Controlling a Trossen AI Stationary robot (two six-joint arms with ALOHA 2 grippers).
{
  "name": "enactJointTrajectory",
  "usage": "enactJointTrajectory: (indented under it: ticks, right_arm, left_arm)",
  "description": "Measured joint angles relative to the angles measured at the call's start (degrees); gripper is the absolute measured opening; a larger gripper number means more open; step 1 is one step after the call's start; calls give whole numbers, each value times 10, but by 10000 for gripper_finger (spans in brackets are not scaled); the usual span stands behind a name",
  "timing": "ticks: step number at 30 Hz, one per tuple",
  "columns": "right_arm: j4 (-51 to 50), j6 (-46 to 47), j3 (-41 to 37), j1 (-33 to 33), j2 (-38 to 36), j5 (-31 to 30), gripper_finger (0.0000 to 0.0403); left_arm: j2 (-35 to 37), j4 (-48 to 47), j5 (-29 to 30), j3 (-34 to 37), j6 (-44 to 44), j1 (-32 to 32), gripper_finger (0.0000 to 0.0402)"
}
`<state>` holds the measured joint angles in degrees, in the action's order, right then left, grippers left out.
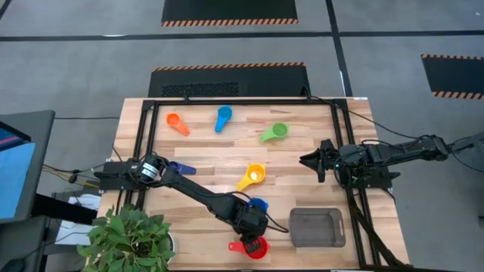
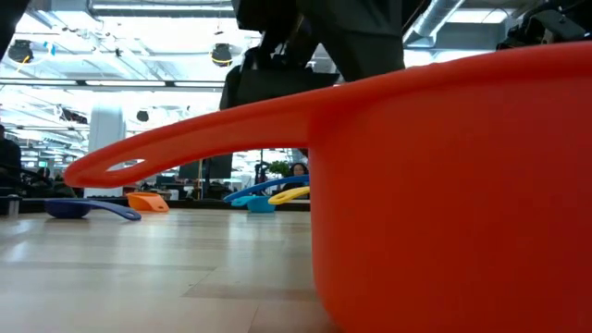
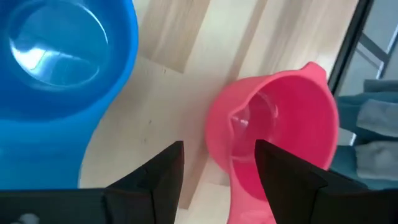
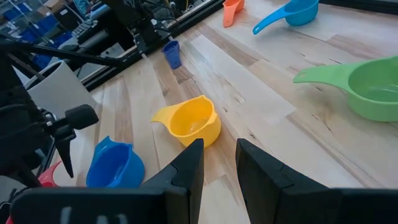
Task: Nest measuring cups in basket
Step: Put the red measuring cup into the black bin
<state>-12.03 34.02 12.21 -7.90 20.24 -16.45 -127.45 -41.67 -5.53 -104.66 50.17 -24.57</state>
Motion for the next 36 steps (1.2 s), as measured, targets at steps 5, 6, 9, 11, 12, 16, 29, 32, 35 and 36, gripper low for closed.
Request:
enactJointTrajectory:
  ticks: [5, 6, 9, 11, 12, 16, 29, 32, 35, 36]
  right_arm:
    - [0, 0, 0, 0, 0, 0, 118]
    - [0, 0, 0, 0, 0, 0, 118]
    - [0, 0, 0, 0, 0, 0, 118]
    - [0, 0, 0, 0, 0, 0, 118]
    - [1, 0, 0, 0, 0, 0, 118]
    - [1, 0, 0, 0, 0, 0, 118]
    - [1, 0, 0, 0, 0, -1, 118]
    - [-1, 0, 0, 0, 0, -1, 118]
    - [-2, 0, 0, 0, -1, -1, 118]
    - [-2, -1, 0, 0, 0, -1, 118]
  left_arm:
    - [-1, -1, 30, 0, 4, -13, 186]
    - [-1, -1, 38, 1, 5, -15, 186]
    - [-2, -1, 47, 1, 5, -17, 186]
    - [-2, 7, 50, 7, 5, -19, 186]
    - [-2, 12, 51, 13, 9, -19, 186]
    - [-3, 15, 52, 24, 29, -20, 186]
    - [-20, 24, 12, 27, 12, -17, 135]
    - [-32, 35, -24, 27, 20, -17, 91]
    - [-42, 54, -29, 24, 33, -16, 33]
    - [-42, 48, -23, 23, 32, -15, 17]
